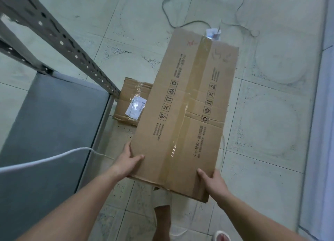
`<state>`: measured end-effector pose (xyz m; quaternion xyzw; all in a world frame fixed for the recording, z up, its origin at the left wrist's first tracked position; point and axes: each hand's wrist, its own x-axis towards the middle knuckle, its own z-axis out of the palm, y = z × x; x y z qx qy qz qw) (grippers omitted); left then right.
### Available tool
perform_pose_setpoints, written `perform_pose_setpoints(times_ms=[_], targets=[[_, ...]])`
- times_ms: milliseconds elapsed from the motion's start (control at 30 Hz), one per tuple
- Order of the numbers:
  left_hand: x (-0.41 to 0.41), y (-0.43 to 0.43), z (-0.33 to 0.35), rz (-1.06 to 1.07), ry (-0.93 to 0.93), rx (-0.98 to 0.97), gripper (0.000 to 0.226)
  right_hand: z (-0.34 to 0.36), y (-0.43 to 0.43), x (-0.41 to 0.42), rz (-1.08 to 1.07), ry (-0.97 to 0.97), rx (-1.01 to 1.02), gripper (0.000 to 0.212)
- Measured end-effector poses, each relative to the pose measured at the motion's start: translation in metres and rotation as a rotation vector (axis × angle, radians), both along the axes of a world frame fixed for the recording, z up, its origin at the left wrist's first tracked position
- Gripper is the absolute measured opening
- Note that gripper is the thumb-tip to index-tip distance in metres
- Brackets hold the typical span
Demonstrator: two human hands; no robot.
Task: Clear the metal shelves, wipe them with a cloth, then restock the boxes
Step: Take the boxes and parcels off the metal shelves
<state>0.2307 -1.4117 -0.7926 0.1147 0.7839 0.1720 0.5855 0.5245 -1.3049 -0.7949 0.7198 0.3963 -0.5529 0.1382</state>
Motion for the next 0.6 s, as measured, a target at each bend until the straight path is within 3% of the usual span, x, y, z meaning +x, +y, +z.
perform_pose_setpoints(times_ms=[300,400,600], targets=[[0.0,0.004,-0.016,-0.131,-0.009,-0.155,0.07,-0.01,0.031,-0.005,0.107,-0.021,-0.022,0.056],[0.003,0.007,-0.016,-0.17,-0.01,-0.191,0.063,-0.005,0.036,-0.008,0.204,-0.062,-0.12,0.041],[0.022,0.009,0.001,-0.094,0.112,-0.167,0.073,0.022,0.034,-0.009,0.201,0.011,-0.197,0.022]])
